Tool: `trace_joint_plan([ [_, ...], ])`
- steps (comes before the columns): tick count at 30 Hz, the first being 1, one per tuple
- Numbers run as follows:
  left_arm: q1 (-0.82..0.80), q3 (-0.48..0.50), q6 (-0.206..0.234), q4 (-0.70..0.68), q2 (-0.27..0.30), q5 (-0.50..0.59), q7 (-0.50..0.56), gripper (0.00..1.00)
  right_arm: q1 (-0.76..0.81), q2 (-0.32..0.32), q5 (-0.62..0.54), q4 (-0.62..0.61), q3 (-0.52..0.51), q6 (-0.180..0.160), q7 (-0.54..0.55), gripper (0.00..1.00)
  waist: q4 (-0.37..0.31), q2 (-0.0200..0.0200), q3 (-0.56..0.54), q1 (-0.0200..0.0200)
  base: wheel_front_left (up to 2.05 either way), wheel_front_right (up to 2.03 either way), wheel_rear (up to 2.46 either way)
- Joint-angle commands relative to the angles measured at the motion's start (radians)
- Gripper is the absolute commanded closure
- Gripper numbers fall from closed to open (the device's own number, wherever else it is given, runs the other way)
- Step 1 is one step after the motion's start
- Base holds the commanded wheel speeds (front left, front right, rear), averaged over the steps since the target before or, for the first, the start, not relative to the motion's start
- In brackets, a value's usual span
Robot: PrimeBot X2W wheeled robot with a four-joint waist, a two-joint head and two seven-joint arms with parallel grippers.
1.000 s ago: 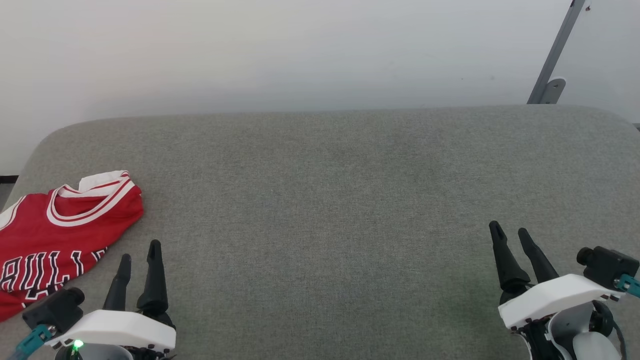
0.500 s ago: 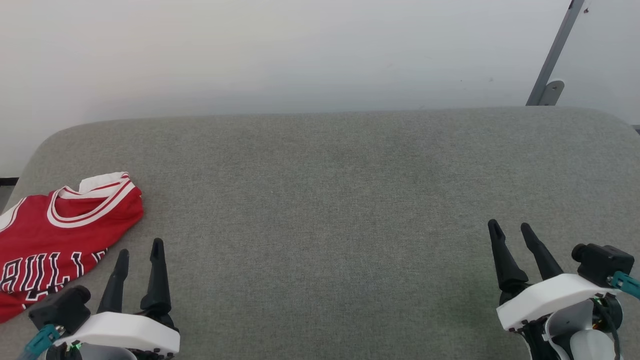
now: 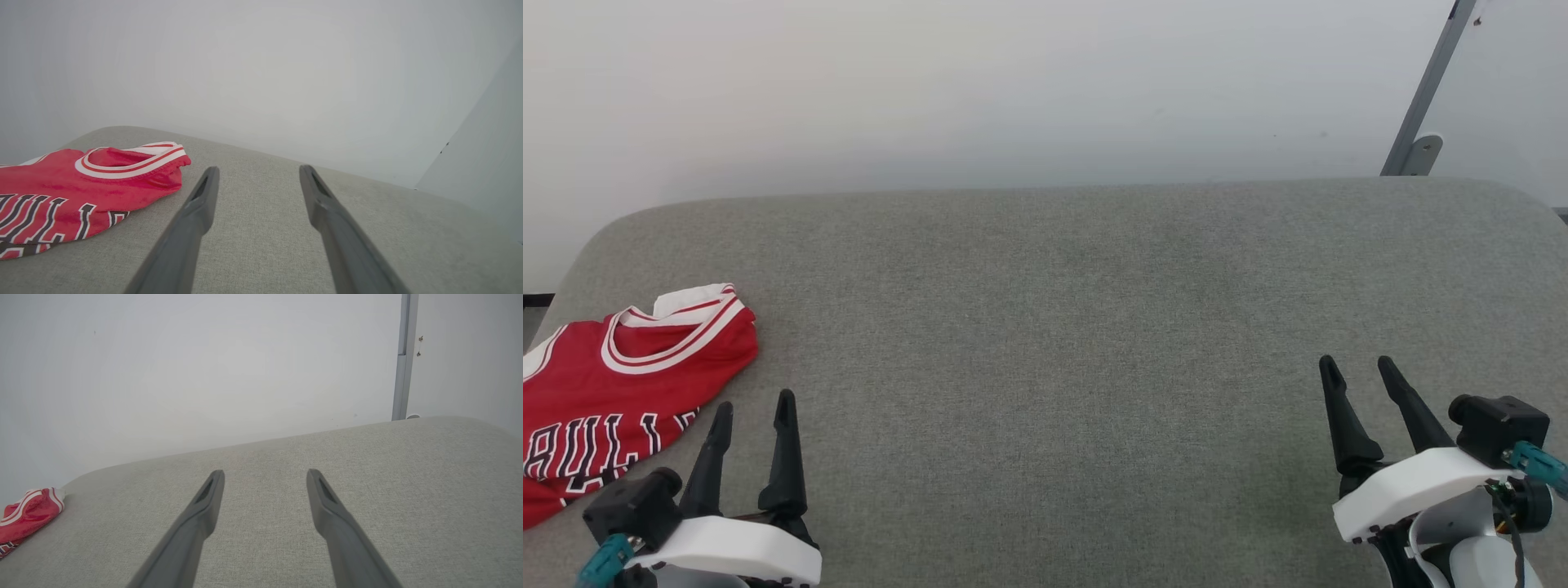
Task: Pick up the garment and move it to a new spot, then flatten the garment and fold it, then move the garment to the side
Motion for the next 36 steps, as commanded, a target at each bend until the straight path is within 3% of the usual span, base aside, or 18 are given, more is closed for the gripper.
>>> trace_joint_plan([
  [1, 0.002, -0.003, 0.003, -0.009, 0.006, 0.026, -0.008, 0.0, 0.0, -0.003, -0.018, -0.007, 0.004, 0.0, -0.009, 0.0, 0.0, 0.0, 0.0, 0.0, 0.0, 0.0, 0.0],
  [26, 0.017, -0.042, 0.007, -0.011, 0.056, 0.171, -0.057, 0.0, 0.006, -0.001, -0.2, -0.031, 0.012, 0.0, -0.034, 0.0, 0.003, 0.0, -0.017, 0.0, 0.0, 0.0, 0.0],
  [36, 0.021, 0.016, 0.039, 0.0, 0.066, 0.121, -0.048, 0.0, -0.031, -0.011, -0.171, -0.012, 0.091, 0.0, -0.028, 0.0, 0.065, 0.0, -0.029, 0.0, 0.0, 0.0, 0.0],
])
